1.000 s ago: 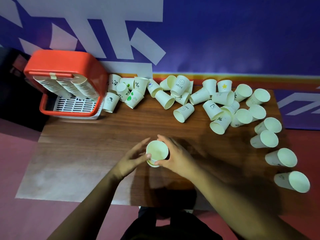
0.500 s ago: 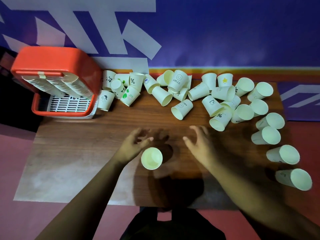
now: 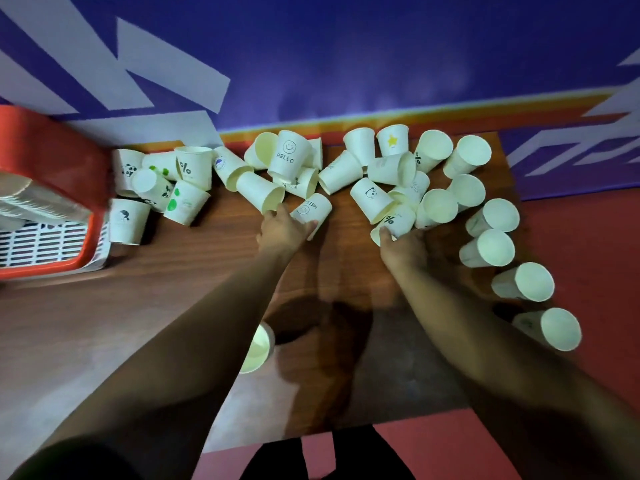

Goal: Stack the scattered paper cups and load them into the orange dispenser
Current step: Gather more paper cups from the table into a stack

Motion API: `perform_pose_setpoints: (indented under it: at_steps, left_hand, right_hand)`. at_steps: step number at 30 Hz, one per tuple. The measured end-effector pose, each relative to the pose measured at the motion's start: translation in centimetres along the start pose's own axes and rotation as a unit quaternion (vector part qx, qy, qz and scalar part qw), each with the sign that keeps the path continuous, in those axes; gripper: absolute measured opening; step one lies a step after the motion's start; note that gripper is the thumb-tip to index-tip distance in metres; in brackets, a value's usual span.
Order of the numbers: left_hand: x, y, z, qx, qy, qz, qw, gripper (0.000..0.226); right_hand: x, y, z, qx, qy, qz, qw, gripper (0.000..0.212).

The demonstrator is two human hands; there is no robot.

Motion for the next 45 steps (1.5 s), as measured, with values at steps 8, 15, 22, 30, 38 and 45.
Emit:
perform_pose_setpoints:
  at_steps: [8,15,22,30,38,45]
  left_hand:
    - [1.3,1.3,0.4,0.033,0.008,0.003,0.999,0.063]
    - [-3.5,0.9,-5.1,0.079,-0.074,-0.065,0.992,0.062]
    - [-7.6,3.7,-13.7,0.103,-0.138,-0.185,0.968,0.068]
    - [-9.8,5.6,-21.8,0.131,-0.171,-0.207,0.955,0.057]
    - [-9.5,6.3,-24.8,0.232,-0.138,-0.101,0.958,0.062]
    - [-4.6,9.4,-23.8,0.225,0.001,-0.028,0.974,0.074]
  right_hand:
    - [1.1,-3.0,1.1,0.011,0.061,0.05,0.997,0.05]
    - [1.5,-2.3,1.4,0.073,0.103,0.179,0.976,0.073]
    - [2.1,-1.8,-1.0,0.109,0.166,0.219,0.955,0.06]
    - [1.5,-6.2,-10.3,0.038,0.229,0.217,0.948,0.078]
    - [0.0,-5.5,-15.6,-0.094,0.25,0.212,0.94,0.045]
    - [-1.6,-2.9,-19.2,-0.22,0.21,0.105,0.947,0.072]
Point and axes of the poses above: each hand's wrist, its own z-axis towards the middle knuckle, its own x-axis out of the palm, y = z × x, the point moved 5 cm from there along z, towards the middle knuckle, and after that the axes turned 14 degrees about x, right-handed, at the moved point
